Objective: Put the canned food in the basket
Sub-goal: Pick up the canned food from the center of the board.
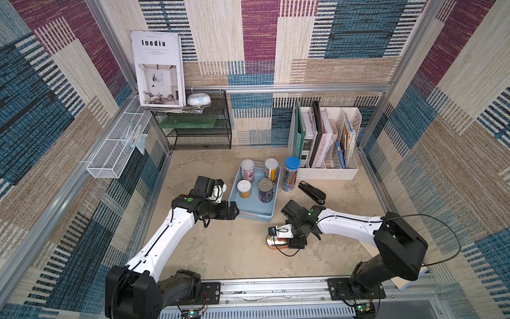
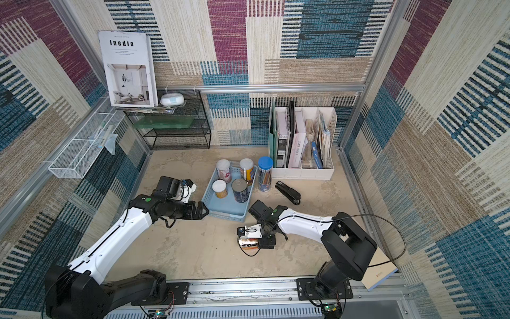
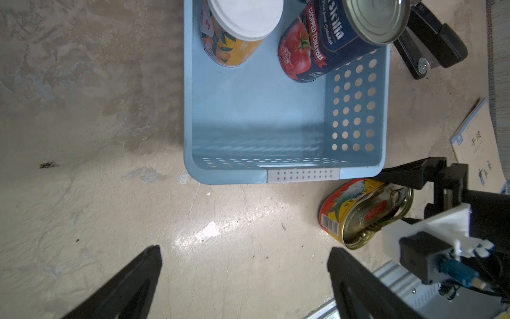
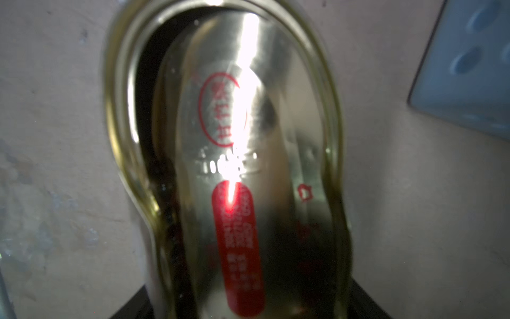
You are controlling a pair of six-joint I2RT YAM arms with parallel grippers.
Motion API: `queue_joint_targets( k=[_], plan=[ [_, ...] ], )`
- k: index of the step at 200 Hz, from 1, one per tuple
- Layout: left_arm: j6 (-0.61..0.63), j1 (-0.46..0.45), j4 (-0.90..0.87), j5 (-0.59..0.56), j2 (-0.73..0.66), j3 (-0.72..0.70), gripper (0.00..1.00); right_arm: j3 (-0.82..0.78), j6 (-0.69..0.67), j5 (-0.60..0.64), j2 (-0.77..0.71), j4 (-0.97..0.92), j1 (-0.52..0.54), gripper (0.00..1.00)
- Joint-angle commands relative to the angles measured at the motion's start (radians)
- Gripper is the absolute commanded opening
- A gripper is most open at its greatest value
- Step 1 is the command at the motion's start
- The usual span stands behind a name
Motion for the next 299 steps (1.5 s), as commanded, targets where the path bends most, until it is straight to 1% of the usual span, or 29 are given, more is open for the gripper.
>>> queue_joint_targets(
  k=[1, 12, 50, 67, 94, 126, 152, 172, 217, 240, 276, 299],
  plan=[
    [0.009, 0.001, 0.016, 0.014, 0.002, 0.009, 1.00, 0.004, -0.013, 0.015, 0.014, 0.004, -0.012, 0.99],
    [0.009, 0.003, 0.016, 0.015, 0.003, 0.009, 0.99, 0.010, -0.017, 0.014, 0.025, 0.005, -0.017, 0.99],
    [0.011, 0.004, 0.016, 0.015, 0.002, 0.010, 0.99, 0.013, -0.011, 0.020, 0.041, 0.004, -0.017, 0.87],
    [0.012, 0.005, 0.016, 0.015, 0.001, 0.009, 0.99, 0.009, 0.000, 0.021, 0.021, 0.013, -0.017, 0.78],
    [0.012, 0.008, 0.016, 0.016, 0.003, 0.012, 0.99, 0.013, 0.015, 0.005, -0.008, 0.008, -0.016, 0.71],
    [0.013, 0.010, 0.016, 0.018, 0.002, 0.011, 0.99, 0.030, 0.030, -0.033, -0.015, -0.005, -0.017, 0.57],
    [0.012, 0.010, 0.017, 0.018, 0.001, 0.010, 0.99, 0.028, 0.037, -0.048, -0.012, -0.006, -0.017, 0.56],
    [0.013, 0.011, 0.016, 0.020, 0.001, 0.009, 0.99, 0.034, 0.045, -0.059, -0.009, -0.006, -0.016, 0.50],
    [0.013, 0.013, 0.018, 0.019, 0.000, 0.009, 0.99, 0.065, 0.089, -0.112, -0.038, 0.002, -0.017, 0.45],
    [0.012, 0.014, 0.018, 0.020, 0.003, 0.009, 0.99, 0.107, 0.113, -0.130, -0.055, -0.017, -0.017, 0.42],
    [0.010, 0.016, 0.017, 0.021, 0.001, 0.009, 0.99, 0.203, 0.145, -0.151, -0.082, -0.080, -0.017, 0.42],
    [0.009, 0.022, 0.016, 0.018, -0.001, 0.009, 0.99, 0.268, 0.171, -0.156, -0.091, -0.121, -0.017, 0.44]
  ],
)
